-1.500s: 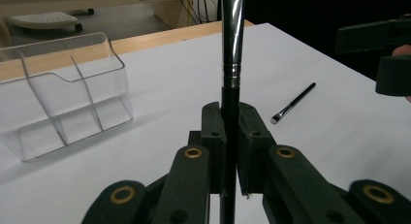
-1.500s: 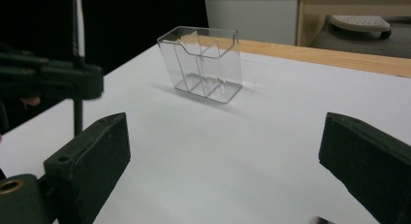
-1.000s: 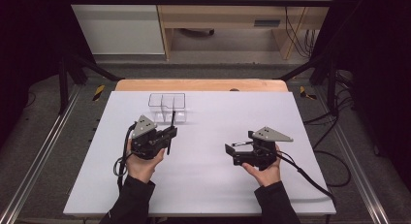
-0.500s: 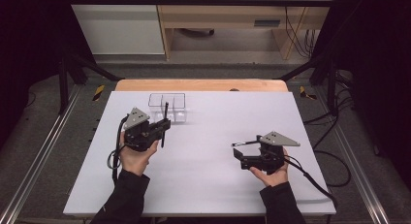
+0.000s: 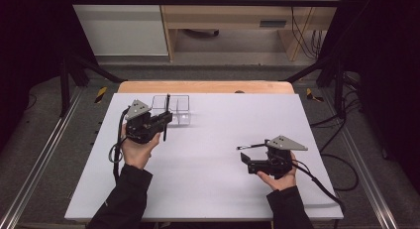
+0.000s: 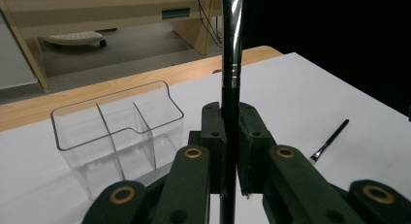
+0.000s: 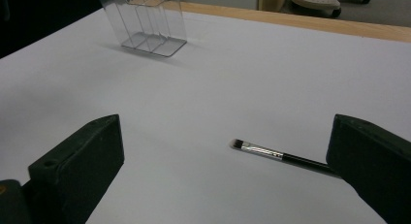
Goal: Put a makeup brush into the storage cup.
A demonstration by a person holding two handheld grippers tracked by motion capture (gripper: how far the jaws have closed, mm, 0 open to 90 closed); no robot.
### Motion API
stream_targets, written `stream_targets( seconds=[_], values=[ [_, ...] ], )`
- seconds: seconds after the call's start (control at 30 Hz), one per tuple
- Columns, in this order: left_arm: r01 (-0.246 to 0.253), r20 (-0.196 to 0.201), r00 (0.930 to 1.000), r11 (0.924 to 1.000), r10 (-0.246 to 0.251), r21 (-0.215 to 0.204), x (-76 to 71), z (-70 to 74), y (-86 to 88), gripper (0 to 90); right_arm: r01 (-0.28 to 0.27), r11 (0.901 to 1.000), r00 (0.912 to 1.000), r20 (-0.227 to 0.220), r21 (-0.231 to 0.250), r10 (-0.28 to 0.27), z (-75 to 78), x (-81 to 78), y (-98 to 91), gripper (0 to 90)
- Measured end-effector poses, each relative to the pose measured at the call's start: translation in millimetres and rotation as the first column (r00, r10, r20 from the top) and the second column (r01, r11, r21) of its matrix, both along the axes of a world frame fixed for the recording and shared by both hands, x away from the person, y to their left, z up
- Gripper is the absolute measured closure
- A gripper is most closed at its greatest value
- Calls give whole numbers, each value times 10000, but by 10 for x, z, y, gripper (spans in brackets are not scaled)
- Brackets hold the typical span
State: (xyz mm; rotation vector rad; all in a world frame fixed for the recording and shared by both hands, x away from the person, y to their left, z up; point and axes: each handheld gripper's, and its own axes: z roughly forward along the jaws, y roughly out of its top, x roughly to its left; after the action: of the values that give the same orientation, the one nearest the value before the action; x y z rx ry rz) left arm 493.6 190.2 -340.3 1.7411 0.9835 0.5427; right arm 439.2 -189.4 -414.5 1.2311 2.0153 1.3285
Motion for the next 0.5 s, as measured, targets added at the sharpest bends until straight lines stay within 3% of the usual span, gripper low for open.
stream_targets(
  seconds=[0.5],
  values=[
    [-139, 136, 9998, 9999, 140, -12, 183, 128, 26, 829, 152, 9996, 9998, -91, -252, -155, -22, -2, -21, 9]
  ],
)
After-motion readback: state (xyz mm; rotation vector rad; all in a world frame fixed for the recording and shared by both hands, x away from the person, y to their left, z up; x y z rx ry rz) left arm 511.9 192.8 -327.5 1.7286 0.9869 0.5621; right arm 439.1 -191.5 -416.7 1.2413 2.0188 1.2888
